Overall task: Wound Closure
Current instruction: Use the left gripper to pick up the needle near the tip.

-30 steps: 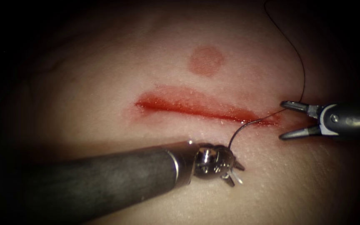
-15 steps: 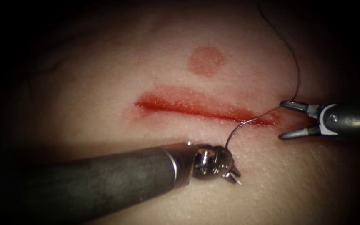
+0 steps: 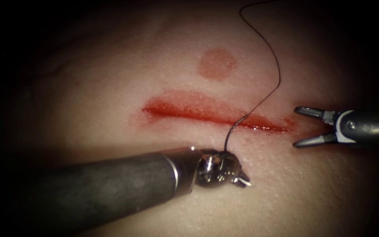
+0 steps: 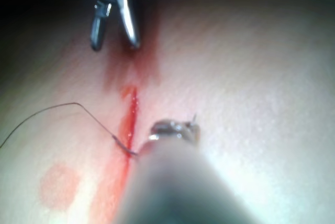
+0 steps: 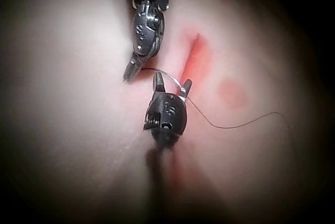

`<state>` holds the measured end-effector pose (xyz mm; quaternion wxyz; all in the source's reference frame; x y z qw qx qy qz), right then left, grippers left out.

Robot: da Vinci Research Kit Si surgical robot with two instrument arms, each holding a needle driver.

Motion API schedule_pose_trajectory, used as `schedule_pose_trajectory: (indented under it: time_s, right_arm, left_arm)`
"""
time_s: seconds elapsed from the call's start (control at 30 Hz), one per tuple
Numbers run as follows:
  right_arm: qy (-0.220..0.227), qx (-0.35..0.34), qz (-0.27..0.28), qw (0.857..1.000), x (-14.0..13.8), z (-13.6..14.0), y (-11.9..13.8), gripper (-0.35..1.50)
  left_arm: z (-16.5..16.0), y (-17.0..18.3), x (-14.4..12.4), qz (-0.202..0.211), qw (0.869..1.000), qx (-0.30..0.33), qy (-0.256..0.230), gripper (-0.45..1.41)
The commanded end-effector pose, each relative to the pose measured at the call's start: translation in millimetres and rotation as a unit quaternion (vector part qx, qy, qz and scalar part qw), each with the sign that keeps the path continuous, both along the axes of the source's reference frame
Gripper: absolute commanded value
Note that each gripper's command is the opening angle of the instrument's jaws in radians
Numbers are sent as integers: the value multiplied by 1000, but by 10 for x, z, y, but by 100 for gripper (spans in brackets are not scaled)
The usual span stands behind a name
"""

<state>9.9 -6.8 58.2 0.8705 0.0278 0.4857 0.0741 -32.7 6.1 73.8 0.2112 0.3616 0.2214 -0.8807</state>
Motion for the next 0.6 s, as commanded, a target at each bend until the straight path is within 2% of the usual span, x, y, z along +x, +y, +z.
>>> schedule_pose_trajectory:
  time_s: [0.03, 0.43, 0.6]
  right_arm:
    - [5, 0, 4, 1000, 5, 6, -4, 94]
    - [11, 6, 8, 1000, 13, 5, -5, 98]
    - [11, 27, 21, 999, 16, 7, -4, 96]
  left_arm:
    - [3, -1, -4, -5, 1000, 2, -9, -35]
    - [-17, 9, 16, -41, 998, -1, -57, -35]
    - [-23, 14, 26, -63, 994, 2, -93, -35]
